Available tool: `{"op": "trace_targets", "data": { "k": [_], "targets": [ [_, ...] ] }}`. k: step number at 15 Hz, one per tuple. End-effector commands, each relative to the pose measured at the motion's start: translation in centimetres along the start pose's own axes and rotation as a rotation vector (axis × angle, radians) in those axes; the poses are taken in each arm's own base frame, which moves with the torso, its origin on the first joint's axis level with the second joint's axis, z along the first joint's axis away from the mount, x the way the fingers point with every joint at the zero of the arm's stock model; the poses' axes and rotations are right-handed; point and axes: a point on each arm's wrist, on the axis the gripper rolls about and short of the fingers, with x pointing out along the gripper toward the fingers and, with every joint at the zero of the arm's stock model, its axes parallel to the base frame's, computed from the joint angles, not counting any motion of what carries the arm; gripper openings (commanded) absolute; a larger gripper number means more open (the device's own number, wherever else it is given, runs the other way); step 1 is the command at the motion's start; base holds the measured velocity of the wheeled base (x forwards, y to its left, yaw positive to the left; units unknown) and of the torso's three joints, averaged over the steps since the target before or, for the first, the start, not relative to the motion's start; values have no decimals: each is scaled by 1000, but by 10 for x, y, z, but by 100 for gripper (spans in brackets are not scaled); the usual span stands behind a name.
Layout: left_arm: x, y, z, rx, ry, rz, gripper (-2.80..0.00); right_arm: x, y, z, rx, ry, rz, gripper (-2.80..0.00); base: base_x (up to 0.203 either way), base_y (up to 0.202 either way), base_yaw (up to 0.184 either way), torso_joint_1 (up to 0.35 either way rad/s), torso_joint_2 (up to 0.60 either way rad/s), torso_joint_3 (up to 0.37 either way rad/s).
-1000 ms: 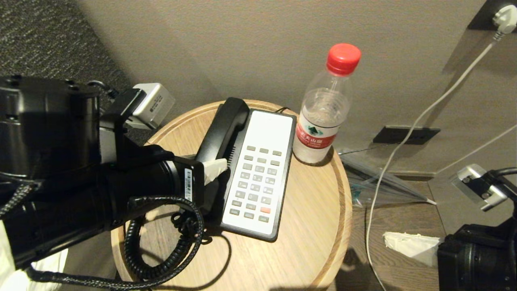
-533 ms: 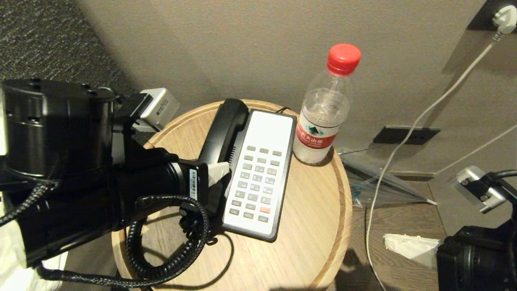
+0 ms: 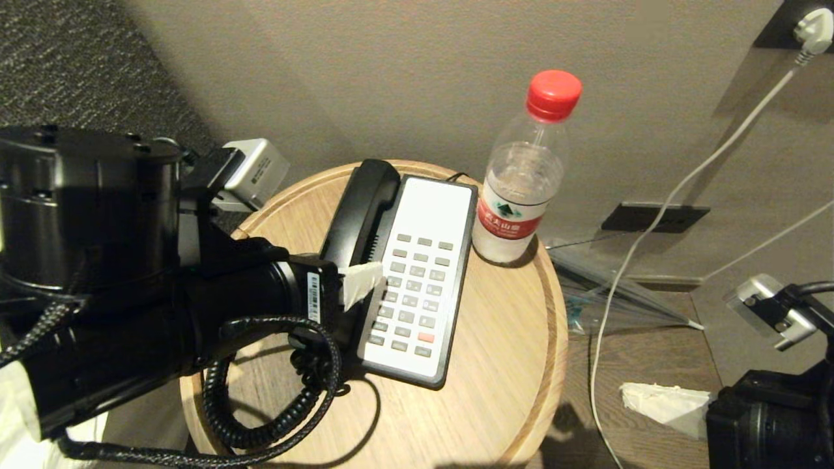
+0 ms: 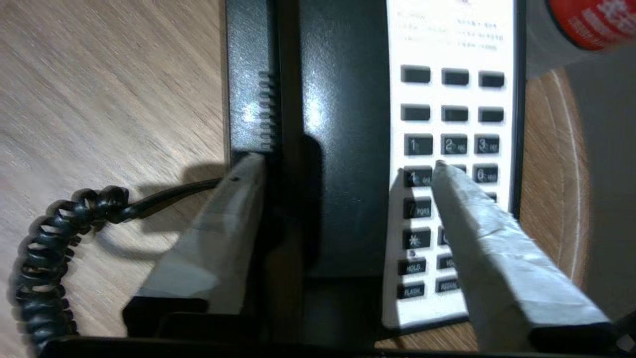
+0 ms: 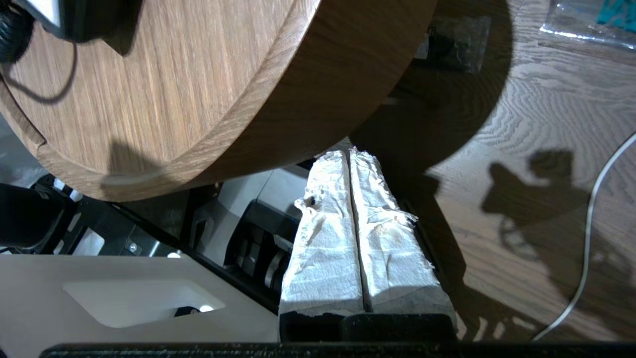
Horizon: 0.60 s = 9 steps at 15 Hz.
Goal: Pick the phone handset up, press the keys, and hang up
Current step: Put the handset back
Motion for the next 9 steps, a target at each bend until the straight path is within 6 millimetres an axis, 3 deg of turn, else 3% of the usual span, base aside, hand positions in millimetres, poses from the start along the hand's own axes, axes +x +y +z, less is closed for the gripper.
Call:
{"op": "trace_targets", "data": {
  "k": [1, 4, 8, 9],
  "targets": [
    [-11, 1, 11, -17, -54, -9, 0, 0, -1, -3, 1, 5, -2, -280, 0, 0, 0, 0, 0, 0],
    [-22, 3, 18, -30, -97, -15, 0, 0, -1, -4, -1, 11, -3, -280, 0, 0, 0, 0, 0, 0],
    [-59, 16, 20, -71, -179, -17, 0, 0, 1, 1, 0, -3, 2, -280, 0, 0, 0, 0, 0, 0],
    [-69, 21, 17, -99, -192, -16, -92, 1, 3, 6, 1, -15, 7, -280, 0, 0, 0, 0, 0, 0]
  ]
}}
